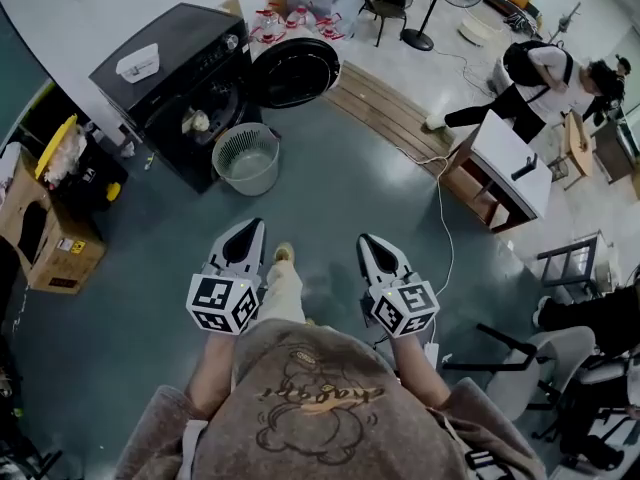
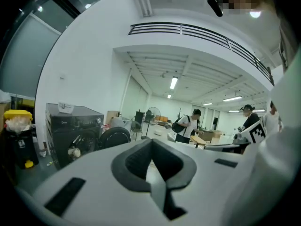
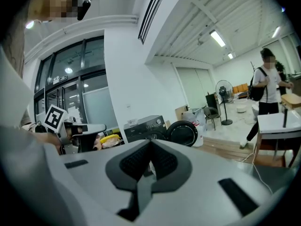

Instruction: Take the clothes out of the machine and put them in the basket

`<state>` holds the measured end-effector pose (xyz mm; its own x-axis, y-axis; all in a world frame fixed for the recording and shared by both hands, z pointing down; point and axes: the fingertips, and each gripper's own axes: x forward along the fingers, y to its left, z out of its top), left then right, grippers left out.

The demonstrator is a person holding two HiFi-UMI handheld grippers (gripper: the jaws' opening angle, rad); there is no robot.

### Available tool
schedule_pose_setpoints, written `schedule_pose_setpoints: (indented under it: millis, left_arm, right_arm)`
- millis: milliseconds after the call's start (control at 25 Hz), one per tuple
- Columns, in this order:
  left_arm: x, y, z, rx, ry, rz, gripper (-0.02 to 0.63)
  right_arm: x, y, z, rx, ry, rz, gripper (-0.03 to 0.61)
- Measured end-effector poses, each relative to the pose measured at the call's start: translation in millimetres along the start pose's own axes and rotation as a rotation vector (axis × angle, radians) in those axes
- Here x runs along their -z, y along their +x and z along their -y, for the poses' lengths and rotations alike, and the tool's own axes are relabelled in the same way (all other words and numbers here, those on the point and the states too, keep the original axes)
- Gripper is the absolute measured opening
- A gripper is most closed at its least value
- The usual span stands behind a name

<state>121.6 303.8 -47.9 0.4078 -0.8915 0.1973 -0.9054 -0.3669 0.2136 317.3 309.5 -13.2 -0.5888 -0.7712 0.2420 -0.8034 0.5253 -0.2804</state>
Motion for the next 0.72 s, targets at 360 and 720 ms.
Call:
schedule_pose_setpoints:
  millis: [360,720]
  left_arm:
    - [-13.2,117.9,-74.8,0.011,-0.024,-0.023,0.006]
    - [-51.5,229.9,-163.2,-0.002,-0.038,-0.047,0.006]
  right_arm:
    - [-25.8,118.1,63.7,0.021,0.003,-0.028,-0.003]
    - [-80.1,261.3,103.5,-0.014,-0.02,-0.052,-0.003]
